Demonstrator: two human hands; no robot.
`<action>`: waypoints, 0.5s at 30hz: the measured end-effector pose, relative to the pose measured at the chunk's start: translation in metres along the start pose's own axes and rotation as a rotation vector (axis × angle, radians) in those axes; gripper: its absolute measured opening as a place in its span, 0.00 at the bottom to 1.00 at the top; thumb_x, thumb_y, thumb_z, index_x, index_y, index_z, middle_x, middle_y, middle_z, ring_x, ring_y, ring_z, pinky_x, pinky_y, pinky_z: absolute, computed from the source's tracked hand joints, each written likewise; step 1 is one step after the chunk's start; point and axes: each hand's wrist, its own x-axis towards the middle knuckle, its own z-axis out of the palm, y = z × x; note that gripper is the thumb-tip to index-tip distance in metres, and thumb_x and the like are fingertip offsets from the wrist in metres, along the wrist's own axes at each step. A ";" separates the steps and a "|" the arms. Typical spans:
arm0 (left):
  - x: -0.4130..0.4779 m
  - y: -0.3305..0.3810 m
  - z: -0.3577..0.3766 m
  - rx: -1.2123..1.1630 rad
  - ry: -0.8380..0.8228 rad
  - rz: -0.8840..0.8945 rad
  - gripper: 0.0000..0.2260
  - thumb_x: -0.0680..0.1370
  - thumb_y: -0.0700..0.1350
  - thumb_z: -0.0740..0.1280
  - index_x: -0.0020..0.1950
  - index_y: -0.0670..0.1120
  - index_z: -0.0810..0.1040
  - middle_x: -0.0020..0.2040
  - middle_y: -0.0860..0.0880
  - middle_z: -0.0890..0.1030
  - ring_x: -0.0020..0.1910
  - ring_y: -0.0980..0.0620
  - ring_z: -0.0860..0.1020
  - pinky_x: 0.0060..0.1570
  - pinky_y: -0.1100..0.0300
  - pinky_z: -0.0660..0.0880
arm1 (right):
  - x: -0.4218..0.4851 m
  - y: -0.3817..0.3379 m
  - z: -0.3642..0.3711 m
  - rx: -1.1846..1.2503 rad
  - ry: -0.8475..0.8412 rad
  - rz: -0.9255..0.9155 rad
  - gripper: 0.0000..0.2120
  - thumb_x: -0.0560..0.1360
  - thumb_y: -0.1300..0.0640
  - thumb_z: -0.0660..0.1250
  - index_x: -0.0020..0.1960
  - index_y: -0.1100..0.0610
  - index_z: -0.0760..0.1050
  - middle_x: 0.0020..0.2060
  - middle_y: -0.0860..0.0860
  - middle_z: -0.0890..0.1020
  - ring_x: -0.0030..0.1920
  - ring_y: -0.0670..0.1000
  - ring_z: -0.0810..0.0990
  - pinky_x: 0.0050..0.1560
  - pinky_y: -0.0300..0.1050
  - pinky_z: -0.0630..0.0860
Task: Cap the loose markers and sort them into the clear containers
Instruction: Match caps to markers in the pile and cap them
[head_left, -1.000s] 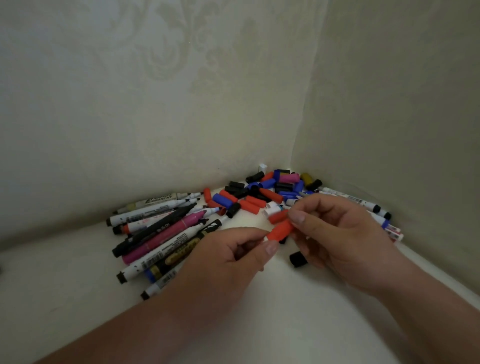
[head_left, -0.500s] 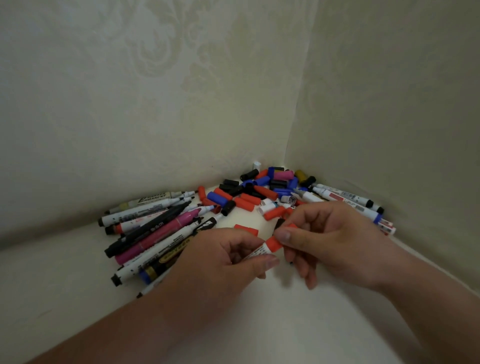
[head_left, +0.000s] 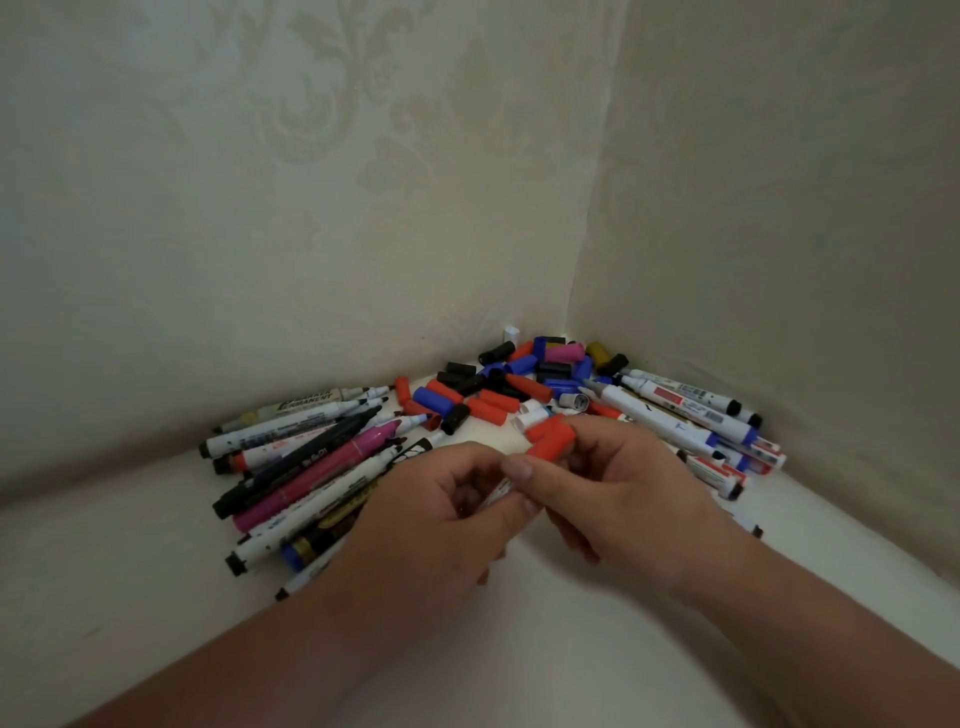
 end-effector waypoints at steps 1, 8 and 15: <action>-0.001 0.000 0.001 -0.026 0.000 0.001 0.04 0.76 0.46 0.73 0.50 0.53 0.82 0.33 0.53 0.83 0.29 0.56 0.80 0.31 0.63 0.78 | 0.001 0.001 0.002 0.016 0.024 -0.019 0.15 0.68 0.47 0.71 0.44 0.59 0.80 0.27 0.49 0.80 0.25 0.48 0.74 0.25 0.41 0.71; 0.001 0.000 -0.006 0.150 0.262 0.365 0.06 0.75 0.46 0.71 0.51 0.52 0.78 0.47 0.57 0.77 0.46 0.54 0.80 0.44 0.66 0.75 | 0.000 0.000 0.004 0.171 0.262 -0.077 0.10 0.77 0.53 0.67 0.48 0.61 0.78 0.32 0.57 0.81 0.30 0.56 0.77 0.30 0.50 0.76; 0.006 -0.002 -0.018 0.204 0.377 0.408 0.04 0.76 0.44 0.68 0.42 0.53 0.78 0.37 0.54 0.76 0.37 0.52 0.76 0.36 0.65 0.71 | -0.006 0.002 0.004 0.035 -0.118 0.074 0.03 0.74 0.64 0.73 0.45 0.59 0.80 0.36 0.56 0.85 0.36 0.54 0.85 0.37 0.49 0.83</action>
